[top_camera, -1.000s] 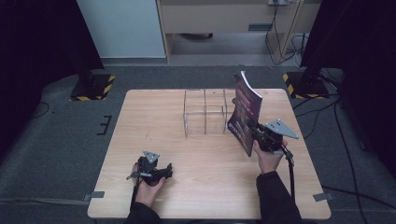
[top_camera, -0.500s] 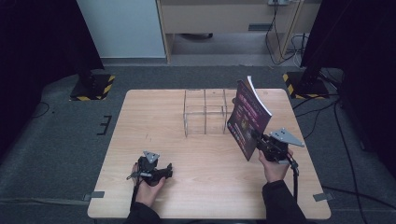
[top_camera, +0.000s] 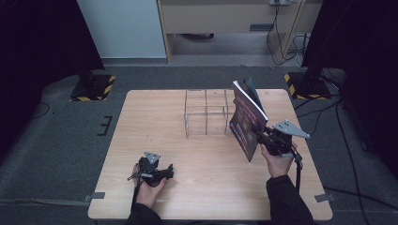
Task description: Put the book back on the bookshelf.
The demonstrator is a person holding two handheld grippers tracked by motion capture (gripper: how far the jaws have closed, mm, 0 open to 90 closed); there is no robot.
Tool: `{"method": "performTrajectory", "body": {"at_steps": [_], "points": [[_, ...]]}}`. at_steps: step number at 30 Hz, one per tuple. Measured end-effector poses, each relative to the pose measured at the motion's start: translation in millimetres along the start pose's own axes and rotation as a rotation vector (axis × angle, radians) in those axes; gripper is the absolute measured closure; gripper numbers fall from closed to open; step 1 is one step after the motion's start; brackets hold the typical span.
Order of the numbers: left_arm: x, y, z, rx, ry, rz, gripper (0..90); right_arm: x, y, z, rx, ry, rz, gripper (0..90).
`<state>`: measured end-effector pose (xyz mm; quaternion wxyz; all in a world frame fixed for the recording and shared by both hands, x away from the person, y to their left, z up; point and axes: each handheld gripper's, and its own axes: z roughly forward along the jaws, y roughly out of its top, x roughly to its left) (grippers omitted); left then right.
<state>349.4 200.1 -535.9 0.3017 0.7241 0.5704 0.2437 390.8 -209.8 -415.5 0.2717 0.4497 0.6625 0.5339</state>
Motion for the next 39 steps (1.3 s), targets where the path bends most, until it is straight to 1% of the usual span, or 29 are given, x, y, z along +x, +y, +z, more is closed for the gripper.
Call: {"method": "performTrajectory", "body": {"at_steps": [2,3,4,6,8,11,12,15,16,17,22,28,32,39], "points": [[0.0,0.0,0.0,0.0,0.0,0.0,8.7,-0.7,5.7,2.8,0.008,-0.006,-0.001,71.1],[0.0,0.0,0.0,0.0,0.0,0.0,8.7,-0.5,9.0,4.6,0.015,-0.023,-0.005,71.1],[0.0,0.0,0.0,0.0,0.0,0.0,8.7,-0.8,10.6,5.5,0.02,-0.026,-0.008,71.2],[0.0,0.0,0.0,0.0,0.0,0.0,8.6,-1.0,13.8,7.7,0.028,-0.052,-0.006,74.3],[0.0,0.0,0.0,0.0,0.0,0.0,8.7,-1.6,15.3,8.8,0.035,-0.065,-0.002,77.1],[0.0,0.0,0.0,0.0,0.0,0.0,8.7,-1.4,16.6,9.0,0.039,-0.105,-0.003,83.2],[0.0,0.0,0.0,0.0,0.0,0.0,8.7,-1.3,17.0,8.6,0.04,-0.121,-0.005,83.7],[0.0,0.0,0.0,0.0,0.0,0.0,8.6,-1.2,17.7,7.7,0.028,-0.125,0.015,84.1],[0.0,0.0,0.0,0.0,0.0,0.0,8.6,-0.7,17.7,7.8,0.026,-0.12,0.013,84.2],[0.0,0.0,0.0,0.0,0.0,0.0,8.6,1.6,18.0,8.7,0.02,-0.125,0.007,84.2],[-0.1,0.0,0.1,-0.001,0.0,-0.002,8.6,6.0,23.2,15.0,-0.009,-0.12,0.006,84.3],[0.0,0.0,0.0,0.0,-0.001,-0.001,8.6,7.6,31.5,30.1,-0.048,-0.144,-0.002,84.4],[0.0,0.0,0.0,0.0,-0.002,-0.001,8.6,3.4,35.1,43.0,-0.067,-0.168,0.009,84.3],[0.1,0.1,0.1,-0.001,-0.001,0.0,8.5,-2.9,29.3,60.3,-0.074,-0.198,0.016,84.3]]}}
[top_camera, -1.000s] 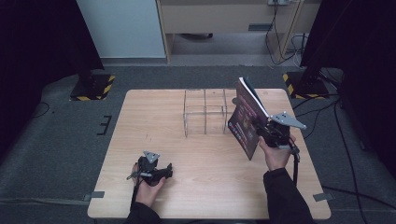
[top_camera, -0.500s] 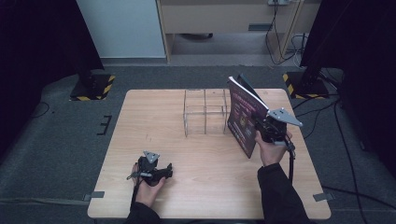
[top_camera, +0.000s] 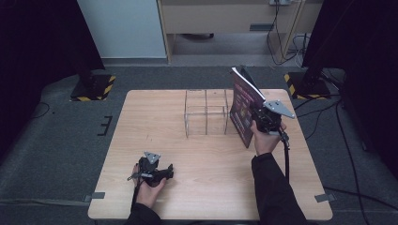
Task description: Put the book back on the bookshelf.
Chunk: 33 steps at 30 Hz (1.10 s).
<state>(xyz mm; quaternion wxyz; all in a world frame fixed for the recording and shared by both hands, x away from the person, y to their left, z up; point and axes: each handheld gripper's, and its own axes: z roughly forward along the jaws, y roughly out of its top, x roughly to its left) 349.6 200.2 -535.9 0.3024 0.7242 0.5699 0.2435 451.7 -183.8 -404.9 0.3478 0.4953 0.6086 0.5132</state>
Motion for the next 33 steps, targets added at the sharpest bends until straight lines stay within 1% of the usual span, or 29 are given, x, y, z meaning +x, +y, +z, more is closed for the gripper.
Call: {"method": "performTrajectory", "body": {"at_steps": [3,8,11,13,15,19,21,22,23,24,26,30,33], "points": [[0.0,0.0,0.0,0.0,0.0,0.0,8.5,0.4,-1.9,1.8,-0.008,-0.005,0.003,84.3],[0.0,0.0,0.0,0.0,0.0,0.0,8.4,-0.3,-2.5,2.7,-0.043,-0.013,0.01,84.3],[0.0,0.0,0.0,0.0,0.0,0.0,8.5,-0.6,-3.5,4.7,-0.046,-0.016,0.015,84.3],[-0.1,0.0,0.0,0.0,0.0,0.0,8.5,0.3,-7.2,7.3,-0.048,-0.019,0.012,84.2],[-0.1,0.0,0.0,0.0,-0.001,0.0,8.4,1.0,-10.1,6.7,-0.06,-0.019,0.008,84.2],[-0.1,0.0,0.0,0.0,-0.001,0.0,8.4,1.8,-10.2,6.1,-0.055,-0.02,-0.001,83.4],[-0.1,0.0,0.0,0.0,0.0,0.0,8.4,1.9,-10.1,5.7,-0.048,-0.018,0.0,81.8],[-0.1,0.0,0.0,0.0,-0.001,0.0,8.4,1.7,-10.1,5.7,-0.04,-0.018,0.005,78.9],[-0.1,0.0,0.0,0.0,-0.001,0.0,8.4,1.7,-10.1,5.7,-0.04,-0.018,0.005,78.9],[-0.1,0.0,0.0,0.0,0.0,0.0,8.4,1.3,-10.4,5.9,-0.031,-0.02,-0.002,75.1],[-0.1,0.0,0.0,0.0,0.0,0.0,8.4,0.6,-10.7,6.4,-0.023,-0.021,-0.007,73.6],[-0.1,0.0,0.0,0.0,0.0,0.0,8.4,-1.8,-10.8,7.1,-0.015,-0.017,0.003,69.0],[-0.1,0.0,0.0,0.0,0.0,0.0,8.4,-3.2,-10.8,7.1,-0.01,-0.018,0.001,66.4]]}}
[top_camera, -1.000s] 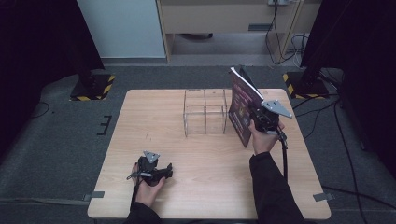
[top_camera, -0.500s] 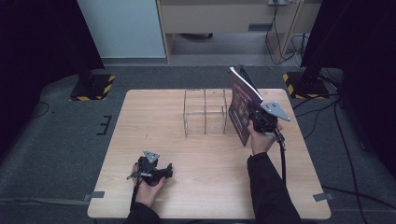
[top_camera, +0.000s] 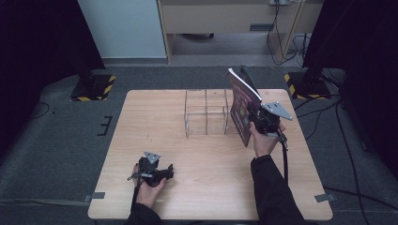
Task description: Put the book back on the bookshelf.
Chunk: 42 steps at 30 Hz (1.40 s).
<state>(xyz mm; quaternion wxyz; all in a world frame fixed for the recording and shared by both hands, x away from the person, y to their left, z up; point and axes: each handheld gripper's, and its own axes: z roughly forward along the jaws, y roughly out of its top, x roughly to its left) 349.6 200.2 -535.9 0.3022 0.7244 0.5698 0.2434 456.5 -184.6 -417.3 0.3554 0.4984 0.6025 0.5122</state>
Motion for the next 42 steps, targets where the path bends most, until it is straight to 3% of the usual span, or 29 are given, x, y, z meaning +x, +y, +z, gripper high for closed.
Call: {"method": "performTrajectory", "body": {"at_steps": [6,12,16,21,27,32,35,39,42], "points": [[0.0,0.0,0.0,0.0,0.0,0.0,8.4,-2.3,0.8,-0.4,0.0,-0.005,0.009,59.6],[0.0,0.0,0.0,0.0,0.0,0.0,8.4,-0.1,2.6,-3.8,-0.007,0.02,0.0,56.9],[0.0,0.0,0.0,0.0,0.0,0.0,8.3,2.7,6.4,-6.4,-0.003,0.034,-0.006,79.8],[0.0,0.0,0.0,0.0,0.0,0.0,8.3,5.3,8.6,-6.1,-0.004,0.008,0.029,83.9],[0.0,0.0,0.0,0.0,0.0,-0.001,8.3,5.7,6.9,-3.5,-0.042,0.018,0.089,84.2],[0.0,0.0,0.0,0.0,0.0,0.0,8.3,7.8,5.7,-3.0,-0.041,0.005,0.055,83.9],[0.0,0.0,0.0,0.0,0.0,0.0,8.3,6.0,5.4,-3.6,-0.036,0.0,0.046,81.6],[0.0,0.0,0.0,0.0,0.0,0.0,8.3,3.0,5.5,-3.8,-0.027,-0.003,0.058,68.8],[0.0,0.0,0.0,0.0,0.0,0.0,8.3,3.2,4.2,-4.1,-0.026,-0.008,0.037,60.1]]}}
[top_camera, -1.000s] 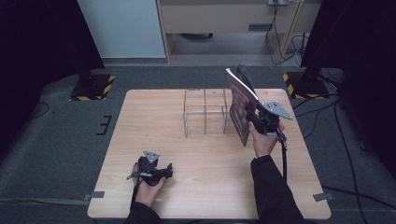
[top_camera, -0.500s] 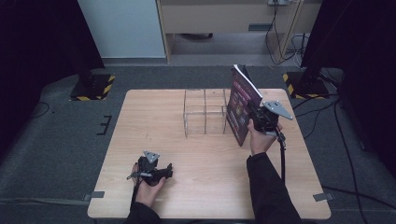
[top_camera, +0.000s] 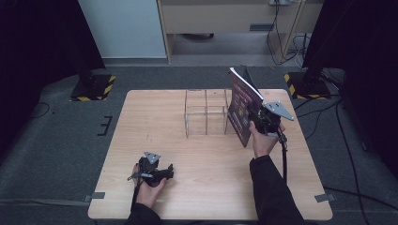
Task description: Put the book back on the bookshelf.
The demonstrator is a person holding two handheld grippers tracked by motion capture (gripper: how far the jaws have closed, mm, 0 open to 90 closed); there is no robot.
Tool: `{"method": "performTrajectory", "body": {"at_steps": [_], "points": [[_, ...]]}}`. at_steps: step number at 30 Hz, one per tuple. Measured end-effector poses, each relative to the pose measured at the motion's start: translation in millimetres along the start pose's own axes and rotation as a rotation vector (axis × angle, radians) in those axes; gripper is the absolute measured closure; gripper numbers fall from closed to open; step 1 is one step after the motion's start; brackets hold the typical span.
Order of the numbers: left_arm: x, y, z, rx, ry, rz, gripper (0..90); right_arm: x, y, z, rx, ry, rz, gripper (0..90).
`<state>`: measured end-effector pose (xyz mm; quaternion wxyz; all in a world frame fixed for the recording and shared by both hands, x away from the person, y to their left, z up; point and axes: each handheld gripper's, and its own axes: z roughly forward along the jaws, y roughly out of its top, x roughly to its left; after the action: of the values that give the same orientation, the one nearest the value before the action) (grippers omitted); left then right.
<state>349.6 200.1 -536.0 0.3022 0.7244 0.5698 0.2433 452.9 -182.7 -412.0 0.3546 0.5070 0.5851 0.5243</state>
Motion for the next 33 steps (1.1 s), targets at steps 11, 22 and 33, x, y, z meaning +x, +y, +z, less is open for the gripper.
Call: {"method": "performTrajectory", "body": {"at_steps": [11,22,33], "points": [[0.0,0.0,0.0,0.0,0.0,0.0,8.3,1.9,1.9,-4.3,-0.017,0.007,-0.023,47.7],[0.0,0.0,0.0,0.0,0.0,0.0,8.3,7.3,1.8,-13.1,0.005,0.067,-0.049,28.7],[0.0,0.0,0.0,0.0,0.0,0.0,8.3,-6.4,-16.5,-30.6,0.093,0.076,-0.075,15.5]]}}
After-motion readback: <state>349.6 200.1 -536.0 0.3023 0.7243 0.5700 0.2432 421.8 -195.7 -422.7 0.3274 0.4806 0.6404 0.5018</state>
